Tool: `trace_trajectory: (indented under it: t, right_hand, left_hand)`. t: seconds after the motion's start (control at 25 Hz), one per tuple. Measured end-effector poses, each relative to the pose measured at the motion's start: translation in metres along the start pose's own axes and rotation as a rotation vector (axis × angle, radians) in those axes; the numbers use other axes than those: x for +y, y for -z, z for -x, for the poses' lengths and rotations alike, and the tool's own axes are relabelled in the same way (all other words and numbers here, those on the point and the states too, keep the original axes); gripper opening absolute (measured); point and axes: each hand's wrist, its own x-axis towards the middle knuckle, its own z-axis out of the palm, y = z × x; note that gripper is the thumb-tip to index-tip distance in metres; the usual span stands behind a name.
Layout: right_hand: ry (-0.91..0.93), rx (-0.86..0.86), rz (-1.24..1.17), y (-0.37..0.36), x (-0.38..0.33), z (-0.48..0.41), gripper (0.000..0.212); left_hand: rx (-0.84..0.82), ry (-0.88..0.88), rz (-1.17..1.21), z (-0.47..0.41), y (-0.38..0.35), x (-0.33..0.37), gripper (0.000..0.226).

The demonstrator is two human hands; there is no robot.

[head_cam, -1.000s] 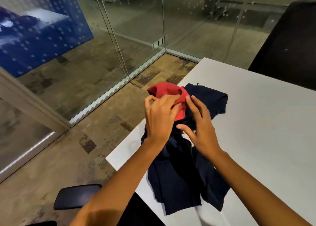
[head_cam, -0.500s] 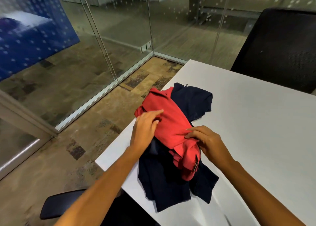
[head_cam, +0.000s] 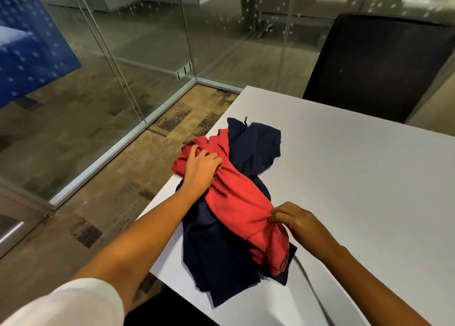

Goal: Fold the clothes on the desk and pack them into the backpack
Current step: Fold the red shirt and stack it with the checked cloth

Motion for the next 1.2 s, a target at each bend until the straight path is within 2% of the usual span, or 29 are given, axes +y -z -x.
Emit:
trace_trajectory:
  t: [0.08,0.2,0.24,0.36,0.4,0.48,0.56,0.68,0.84,0.96,1.04,1.2]
  right_hand:
    - [-0.066,0.004,-0.005,0.0,-0.001,0.003,0.032]
    - [-0.166,0.138,-0.137,0.011,-0.012,-0.011,0.038]
    - [-0.201,0.187,-0.201,0.016,-0.017,-0.02,0.046]
    - [-0.325,0.284,-0.436,0.033,-0.039,-0.052,0.086]
    - [-0.335,0.315,-0.459,0.039,-0.045,-0.061,0.091]
    - [-0.31,0.398,-0.442,0.053,-0.05,-0.068,0.082]
    - [-0.308,0.501,-0.411,0.07,-0.049,-0.065,0.066]
    - [-0.362,0.6,-0.37,0.096,-0.043,-0.052,0.058]
    - [-0.298,0.703,-0.177,0.132,-0.037,-0.035,0.054]
    - [-0.282,0.792,-0.022,0.162,-0.035,-0.021,0.053]
    - [-0.296,0.865,0.067,0.175,-0.034,-0.013,0.052]
    - [-0.344,0.962,0.254,0.183,-0.015,0.015,0.049]
  left_hand:
    - [0.019,0.082,0.133,0.0,0.011,0.008,0.024]
    - [0.117,0.098,0.383,-0.006,0.048,0.035,0.017]
    - [0.161,0.085,0.456,-0.008,0.061,0.048,0.017]
    - [0.329,-0.012,0.662,-0.008,0.099,0.084,0.02]
    - [0.375,-0.063,0.722,-0.005,0.11,0.095,0.021]
    - [0.435,-0.172,0.803,-0.002,0.128,0.112,0.019]
    - [0.448,-0.204,0.87,-0.001,0.138,0.121,0.018]
    - [0.429,-0.084,1.017,-0.001,0.138,0.121,0.016]
    - [0.31,0.112,1.034,0.012,0.113,0.123,0.017]
    - [0.216,0.173,1.028,0.027,0.093,0.134,0.018]
    - [0.14,0.19,0.978,0.037,0.079,0.137,0.021]
    - [-0.057,0.142,0.737,0.052,0.047,0.152,0.049]
